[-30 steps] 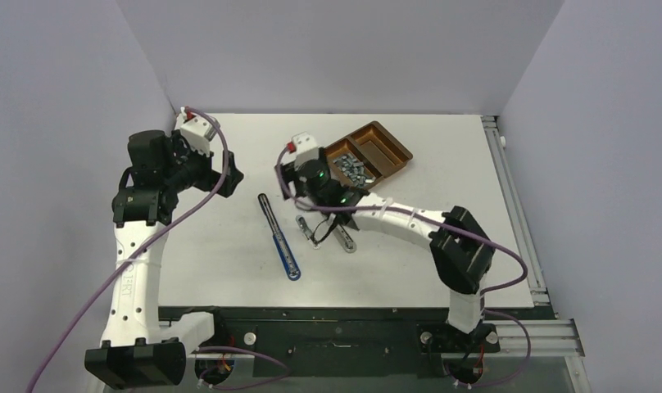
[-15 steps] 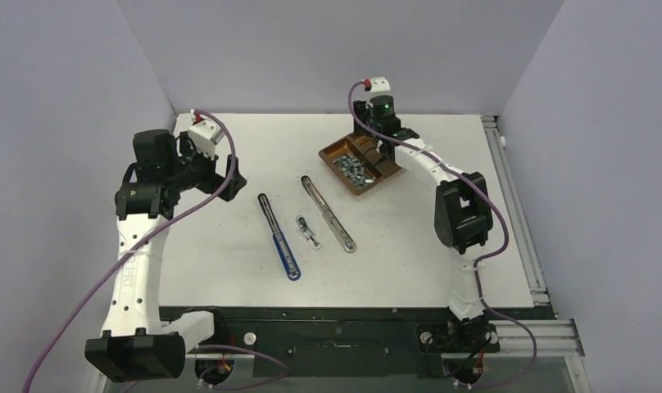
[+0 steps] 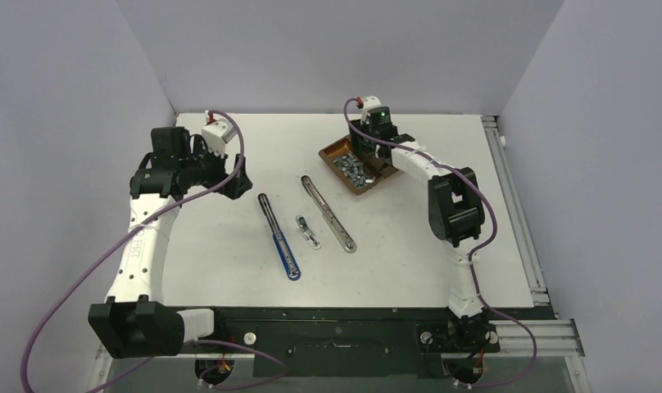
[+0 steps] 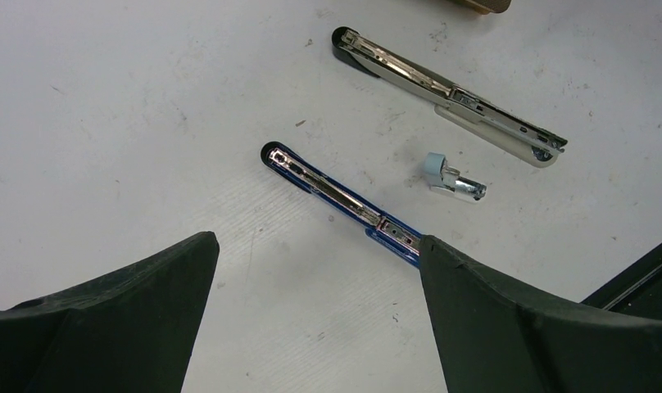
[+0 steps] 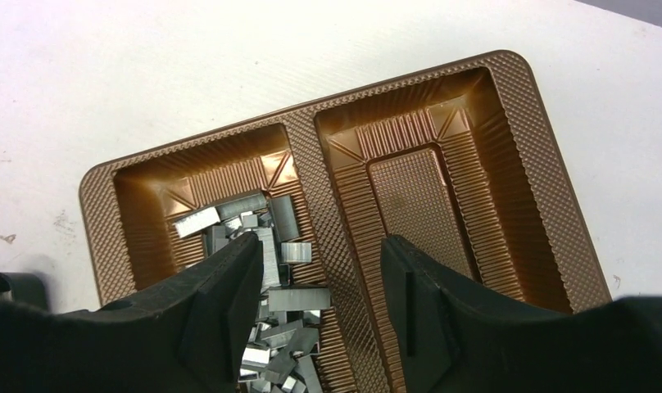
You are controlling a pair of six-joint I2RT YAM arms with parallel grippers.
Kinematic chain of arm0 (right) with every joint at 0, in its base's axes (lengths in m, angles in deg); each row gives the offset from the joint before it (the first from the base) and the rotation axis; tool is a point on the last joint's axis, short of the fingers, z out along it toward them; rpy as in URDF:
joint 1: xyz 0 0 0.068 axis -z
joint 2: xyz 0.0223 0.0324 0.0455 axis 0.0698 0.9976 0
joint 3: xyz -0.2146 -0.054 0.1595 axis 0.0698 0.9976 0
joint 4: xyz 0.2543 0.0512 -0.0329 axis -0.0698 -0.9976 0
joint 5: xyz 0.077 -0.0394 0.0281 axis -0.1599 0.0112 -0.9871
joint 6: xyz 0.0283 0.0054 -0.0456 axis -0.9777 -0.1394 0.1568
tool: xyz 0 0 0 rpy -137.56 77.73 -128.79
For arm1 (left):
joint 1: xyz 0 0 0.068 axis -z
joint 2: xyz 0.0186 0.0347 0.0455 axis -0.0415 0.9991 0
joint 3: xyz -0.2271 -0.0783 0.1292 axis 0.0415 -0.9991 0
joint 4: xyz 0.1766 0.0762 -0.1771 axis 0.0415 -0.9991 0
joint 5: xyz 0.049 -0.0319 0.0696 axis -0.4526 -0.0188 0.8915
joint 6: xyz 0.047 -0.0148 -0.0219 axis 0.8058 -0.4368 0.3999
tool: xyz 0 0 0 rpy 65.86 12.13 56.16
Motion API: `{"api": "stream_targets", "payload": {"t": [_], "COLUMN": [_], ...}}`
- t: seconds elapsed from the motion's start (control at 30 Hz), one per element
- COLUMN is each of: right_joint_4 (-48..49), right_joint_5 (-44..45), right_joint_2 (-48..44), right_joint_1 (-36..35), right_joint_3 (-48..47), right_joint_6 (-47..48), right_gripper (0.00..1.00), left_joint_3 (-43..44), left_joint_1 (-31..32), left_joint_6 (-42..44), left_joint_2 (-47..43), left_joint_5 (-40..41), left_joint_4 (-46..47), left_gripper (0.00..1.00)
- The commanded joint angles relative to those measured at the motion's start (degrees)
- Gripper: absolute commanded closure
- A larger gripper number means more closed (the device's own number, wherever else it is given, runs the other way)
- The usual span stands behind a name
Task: Load the staples into the stapler
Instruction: Move the staple box to the center of the board.
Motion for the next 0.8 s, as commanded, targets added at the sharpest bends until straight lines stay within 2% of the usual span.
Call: {"api": "stream_targets", "payload": {"t": [0.0,0.37,0.77], "right_joint_4": [-0.2,0.5,3.7], "right_joint_5": [-0.3,-1.6,1.6], "right_joint_2": [2.9,4.5,1.1], "right_joint_1": [1.0,1.8,3.1], "right_joint_3": [-3.3,-1.6,3.8], "right_joint_6": [-0.2,-0.9,-3.6], "right_gripper": [0.46,0.46,0.77], "left_joint_3": [0.6,1.2,0.5], "left_joint_1": [0.6,1.2,1.2], "left_joint_6": [-1.6,-1.7,-1.7], "left_joint_2": [0.9,1.8,0.9], "left_joint_5": [0.1,-0.2,0.5], "left_joint_4": [2.0,1.7,1.6], "left_gripper": [0.10,0.09,0.08]}}
